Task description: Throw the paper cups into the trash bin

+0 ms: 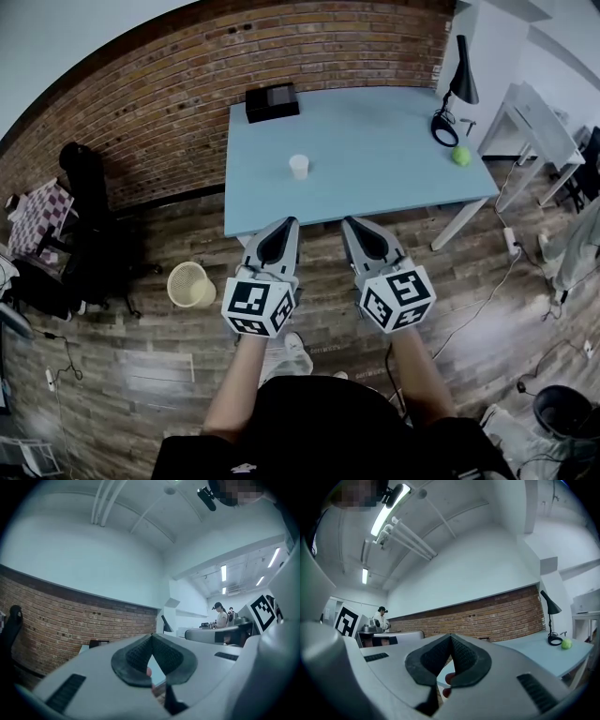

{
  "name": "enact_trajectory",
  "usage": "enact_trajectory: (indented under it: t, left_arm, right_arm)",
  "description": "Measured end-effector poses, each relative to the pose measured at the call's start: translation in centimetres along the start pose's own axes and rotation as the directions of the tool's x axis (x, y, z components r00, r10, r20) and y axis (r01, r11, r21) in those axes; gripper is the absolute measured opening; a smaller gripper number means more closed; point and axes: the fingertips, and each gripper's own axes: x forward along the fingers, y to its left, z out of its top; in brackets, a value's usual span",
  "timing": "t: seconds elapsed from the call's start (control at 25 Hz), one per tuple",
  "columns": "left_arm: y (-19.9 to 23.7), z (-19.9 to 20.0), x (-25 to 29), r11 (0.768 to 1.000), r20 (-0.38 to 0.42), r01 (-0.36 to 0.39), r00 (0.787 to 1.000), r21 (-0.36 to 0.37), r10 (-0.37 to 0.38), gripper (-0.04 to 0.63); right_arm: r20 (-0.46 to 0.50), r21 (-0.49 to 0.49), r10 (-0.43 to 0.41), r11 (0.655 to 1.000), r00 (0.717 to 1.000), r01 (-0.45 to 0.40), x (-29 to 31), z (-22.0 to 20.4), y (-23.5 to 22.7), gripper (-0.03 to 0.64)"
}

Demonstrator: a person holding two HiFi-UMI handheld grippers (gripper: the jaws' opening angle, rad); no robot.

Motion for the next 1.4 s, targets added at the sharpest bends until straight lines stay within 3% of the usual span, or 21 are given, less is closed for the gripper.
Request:
enact_trajectory:
  t: [0.52, 1.4]
  left_arm:
    - [7.2, 0.0, 4.4, 0.999, 0.002, 0.023, 1.000, -0.028, -0.023, 0.003]
    - [17.5, -1.2, 6.8, 0.992, -0.002, 0.069, 0.998, -0.107, -0.070, 0.003]
  right_arm:
    - [-0.017, 0.002, -0.039, 0.999, 0.999, 0.039, 7.8, -0.4, -1.5, -0.005]
    - [-0.075, -0.026, -0.109, 0.994, 0.991, 0.108, 17.2, -2.3, -0.2, -0.005]
